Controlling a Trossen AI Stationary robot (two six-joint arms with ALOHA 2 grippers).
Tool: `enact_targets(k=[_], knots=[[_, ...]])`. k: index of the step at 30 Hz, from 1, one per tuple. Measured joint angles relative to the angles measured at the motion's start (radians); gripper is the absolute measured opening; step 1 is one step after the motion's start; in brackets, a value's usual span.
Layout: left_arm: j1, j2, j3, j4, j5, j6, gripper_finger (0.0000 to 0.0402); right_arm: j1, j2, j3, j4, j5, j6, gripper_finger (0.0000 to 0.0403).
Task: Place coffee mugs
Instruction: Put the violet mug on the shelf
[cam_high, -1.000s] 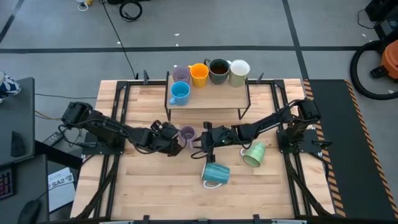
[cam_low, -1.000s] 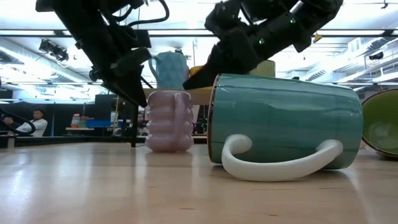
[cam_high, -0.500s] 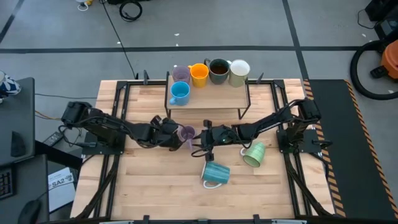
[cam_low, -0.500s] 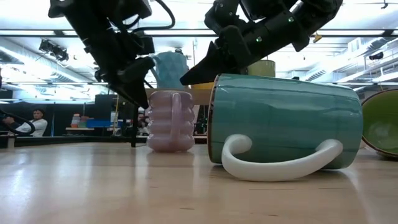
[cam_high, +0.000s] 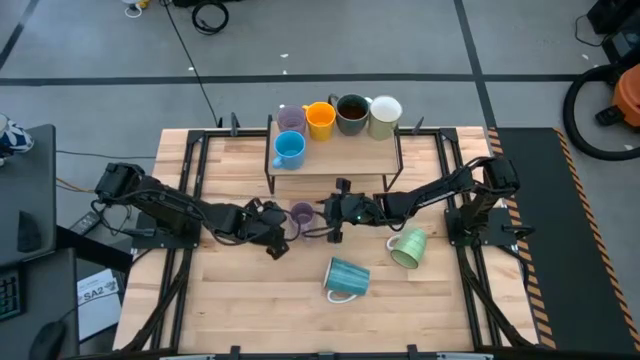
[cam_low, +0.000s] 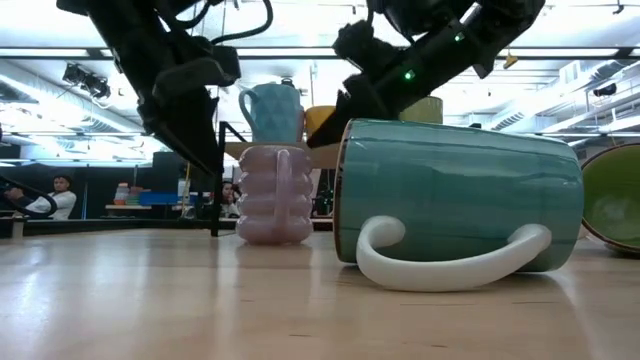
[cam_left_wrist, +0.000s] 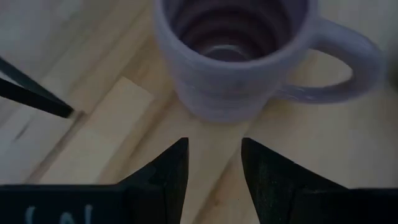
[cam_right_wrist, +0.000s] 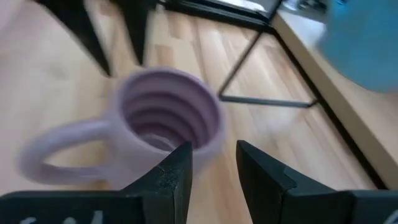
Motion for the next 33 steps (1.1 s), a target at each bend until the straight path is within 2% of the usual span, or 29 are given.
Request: enact_targets(k=[8,14,17,22,27,33], knots=[[-0.023,0.000,0.000,0.075,-0.012,0.001,0.0155,-0.054,0.007,0.000,-0.049,-0.001,0.011,0.0130],[-0.005,0.000,0.000,0.083,-0.083,0.011,0.0155,-0.070,0.007,0.000,-0.042,-0.118,0.059,0.0130],[0.015,0.000,0.000,0.079,-0.090,0.013,0.0155,-0.071,0.007,0.000,-0.043,-0.155,0.064,0.0131],[0.047,0.000,0.000,0.071,-0.094,0.054,0.0155,-0.057,0.007,-0.001,-0.046,-0.156,0.079,0.0130],[0.081,0.002,-0.002,0.064,-0.150,0.064,0.0155,-0.033,0.007,-0.001,-0.046,-0.191,0.114,0.0130],[0.103,0.002,-0.001,0.048,-0.158,0.061,0.0155,-0.014,0.007,-0.001,-0.042,-0.185,0.095,0.0130]])
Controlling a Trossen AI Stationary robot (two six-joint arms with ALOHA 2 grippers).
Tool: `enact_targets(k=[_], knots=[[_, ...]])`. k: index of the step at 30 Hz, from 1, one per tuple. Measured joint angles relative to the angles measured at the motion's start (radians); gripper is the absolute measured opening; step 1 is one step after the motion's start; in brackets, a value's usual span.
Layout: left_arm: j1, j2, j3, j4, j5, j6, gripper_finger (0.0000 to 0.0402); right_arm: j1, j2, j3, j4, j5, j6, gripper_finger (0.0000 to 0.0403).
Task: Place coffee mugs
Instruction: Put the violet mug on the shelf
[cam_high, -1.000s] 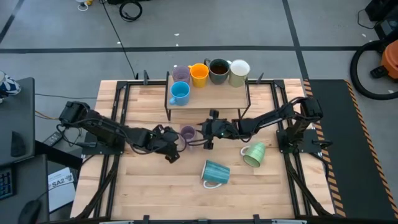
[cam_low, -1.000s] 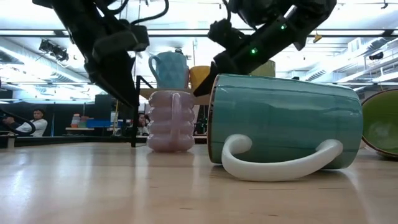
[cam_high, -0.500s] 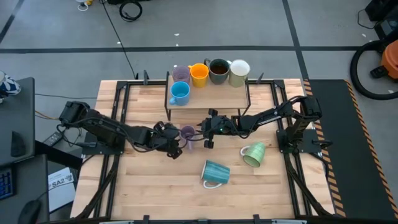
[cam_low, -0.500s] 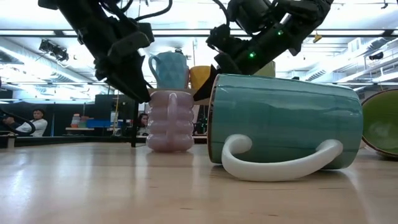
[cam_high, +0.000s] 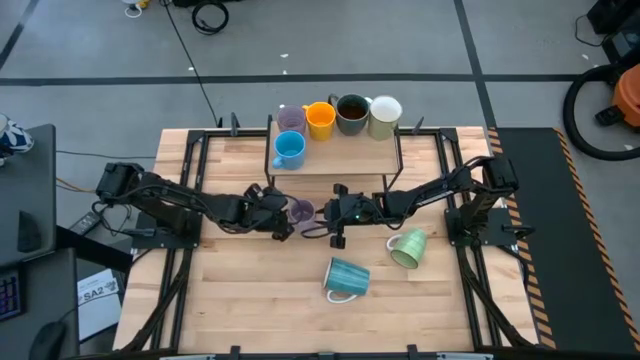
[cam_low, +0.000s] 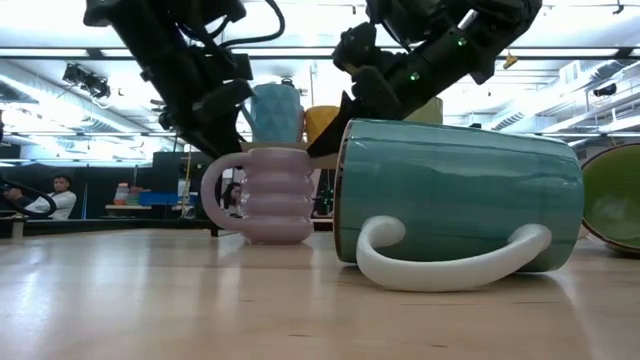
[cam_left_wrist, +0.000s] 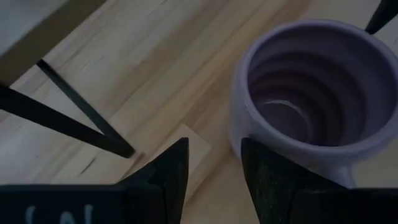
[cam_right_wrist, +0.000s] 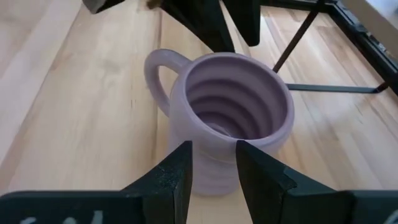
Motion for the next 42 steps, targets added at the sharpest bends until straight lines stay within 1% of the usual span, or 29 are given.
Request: enact_targets(k=[6,9,14,20,26,32,42], knots=[[-0.014,-0.050,0.001,-0.041,0.020,-0.011,0.0155,-0.003,-0.004,0.000,-0.001,0.008,-0.007,0.0130],[-0.033,-0.092,0.002,-0.049,0.048,-0.012,0.0155,-0.003,-0.027,0.000,-0.006,0.007,-0.008,0.0130],[-0.074,-0.143,0.026,-0.039,0.144,-0.047,0.0155,-0.003,-0.081,0.000,-0.052,0.003,-0.008,0.0131],[-0.136,-0.145,0.053,-0.036,0.179,-0.098,0.0155,-0.003,-0.166,0.000,-0.101,0.003,-0.008,0.0130],[-0.164,-0.139,0.053,-0.078,0.173,-0.190,0.0155,-0.003,-0.255,0.000,-0.148,0.002,-0.020,0.0130],[-0.171,-0.101,0.052,-0.089,0.156,-0.222,0.0155,-0.003,-0.317,0.000,-0.148,0.002,-0.035,0.0130],[-0.168,0.026,0.053,-0.072,0.143,-0.221,0.0155,-0.003,-0.328,0.000,-0.153,0.002,-0.042,0.0130]])
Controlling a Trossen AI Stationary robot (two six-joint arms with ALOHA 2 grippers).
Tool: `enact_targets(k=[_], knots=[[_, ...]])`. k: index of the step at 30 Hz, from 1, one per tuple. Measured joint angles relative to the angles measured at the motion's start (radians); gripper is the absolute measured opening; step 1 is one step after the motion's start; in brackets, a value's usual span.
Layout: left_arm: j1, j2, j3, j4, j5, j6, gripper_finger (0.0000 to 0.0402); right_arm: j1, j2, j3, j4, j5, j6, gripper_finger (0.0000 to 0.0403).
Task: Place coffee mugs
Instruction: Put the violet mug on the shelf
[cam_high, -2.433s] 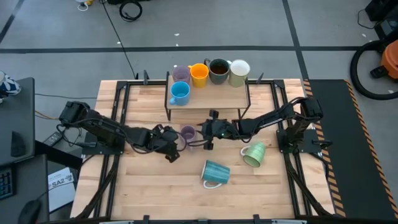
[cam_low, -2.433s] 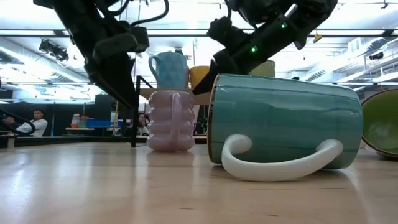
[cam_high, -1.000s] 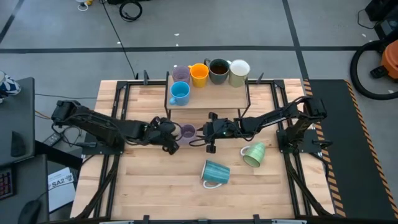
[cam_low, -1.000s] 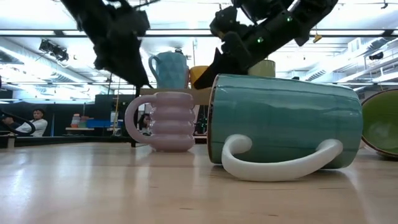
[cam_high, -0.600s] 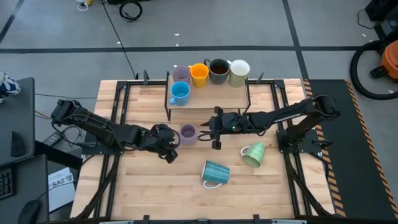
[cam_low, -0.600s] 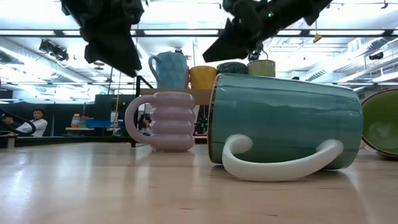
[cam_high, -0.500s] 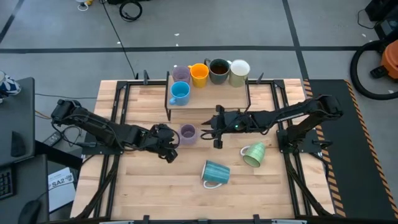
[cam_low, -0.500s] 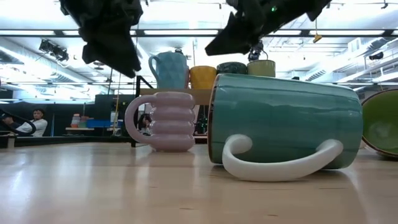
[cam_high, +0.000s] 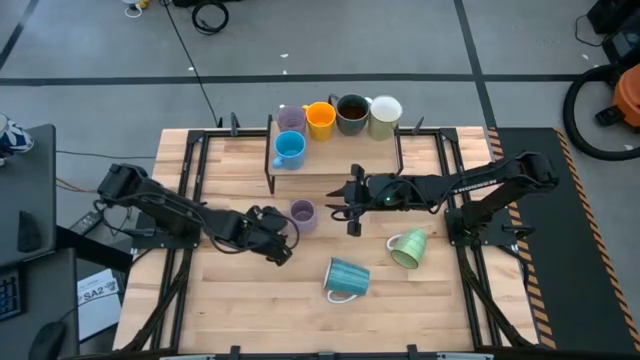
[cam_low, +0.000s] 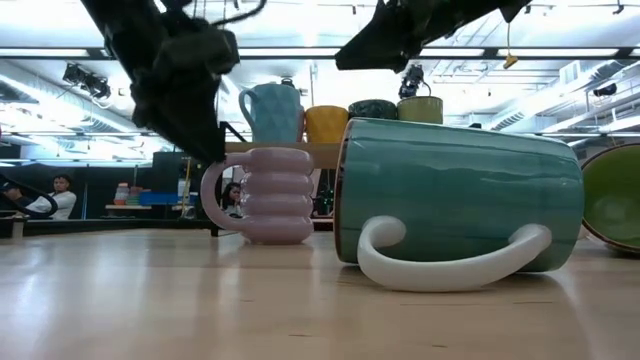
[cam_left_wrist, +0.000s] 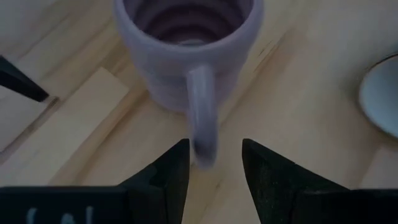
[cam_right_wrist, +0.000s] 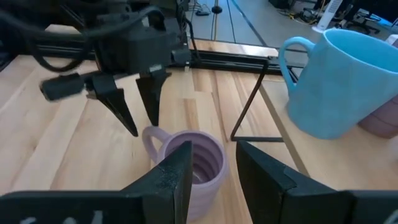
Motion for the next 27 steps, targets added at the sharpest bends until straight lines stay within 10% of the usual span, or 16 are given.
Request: enact_targets(k=[15,27], knots=[[0.006,0.062,0.000,0.064,0.001,-0.026,0.0152,0.000,0.001,0.000,-0.021,0.000,0.000,0.0130],[0.010,0.062,0.000,0.176,0.005,-0.054,0.0060,0.000,-0.001,0.000,-0.028,0.002,-0.027,0.0131]])
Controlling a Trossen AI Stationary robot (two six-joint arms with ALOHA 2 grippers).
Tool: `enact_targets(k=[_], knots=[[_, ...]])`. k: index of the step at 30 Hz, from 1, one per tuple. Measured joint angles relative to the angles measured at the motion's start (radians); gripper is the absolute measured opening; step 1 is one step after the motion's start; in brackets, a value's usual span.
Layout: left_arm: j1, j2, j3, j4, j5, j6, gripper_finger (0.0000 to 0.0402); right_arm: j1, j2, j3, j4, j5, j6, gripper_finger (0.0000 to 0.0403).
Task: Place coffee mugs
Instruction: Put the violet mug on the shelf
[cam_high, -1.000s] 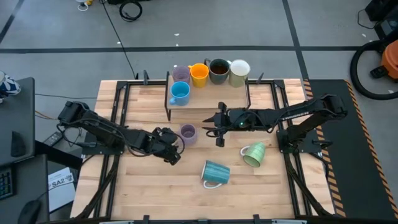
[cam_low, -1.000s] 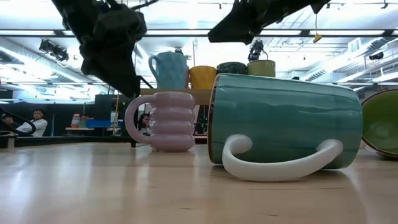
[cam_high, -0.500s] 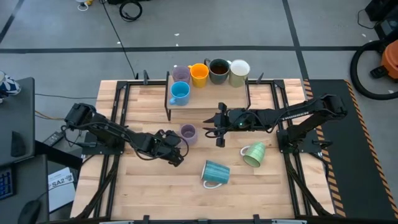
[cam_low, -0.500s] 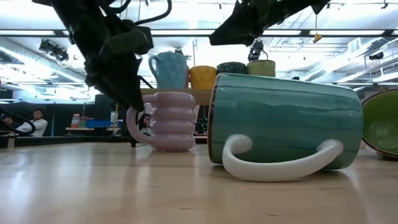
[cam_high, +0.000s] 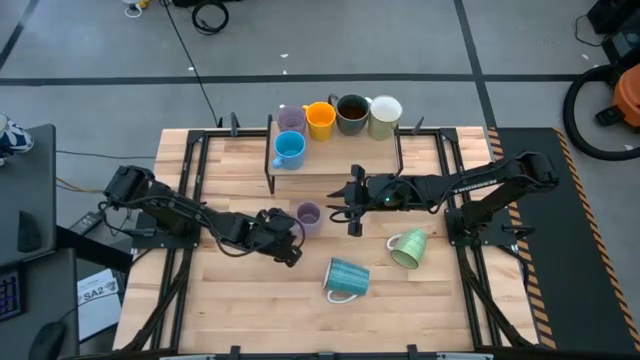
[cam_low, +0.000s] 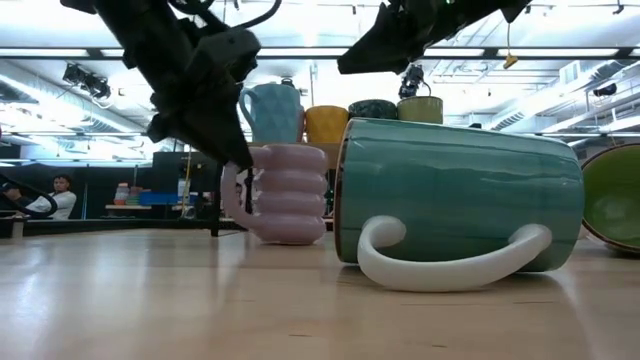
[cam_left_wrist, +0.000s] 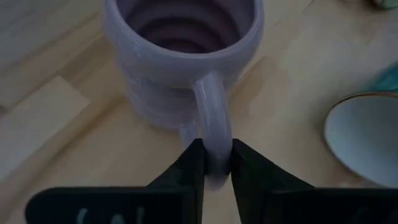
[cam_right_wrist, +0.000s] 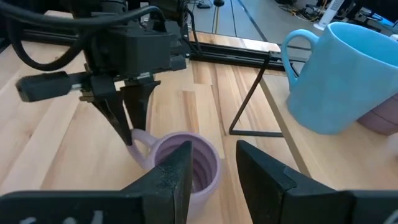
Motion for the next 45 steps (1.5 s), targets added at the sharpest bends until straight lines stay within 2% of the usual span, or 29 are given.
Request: enact_targets(k=[7,15,21,27,33,45], knots=[[0.000,0.000,0.022,0.031,0.012,-0.043,0.0060,-0.001,-0.041,0.000,-0.036,0.032,-0.026,0.0131],[0.002,0.000,0.180,-0.048,0.021,0.000,0.0060,-0.005,-0.159,0.000,-0.093,0.152,-0.027,0.0130],[0.021,0.000,0.294,-0.122,0.012,0.038,0.0060,-0.020,-0.248,0.000,-0.133,0.159,-0.050,0.0131],[0.055,0.000,0.361,-0.126,0.001,0.106,0.0060,-0.022,-0.323,0.000,-0.145,0.159,-0.074,0.0131],[0.095,0.000,0.384,-0.126,-0.052,0.145,0.0060,-0.022,-0.375,0.000,-0.215,0.159,-0.074,0.0130],[0.147,0.000,0.386,-0.103,-0.075,0.146,0.0060,-0.022,-0.389,0.000,-0.309,0.158,-0.070,0.0130]])
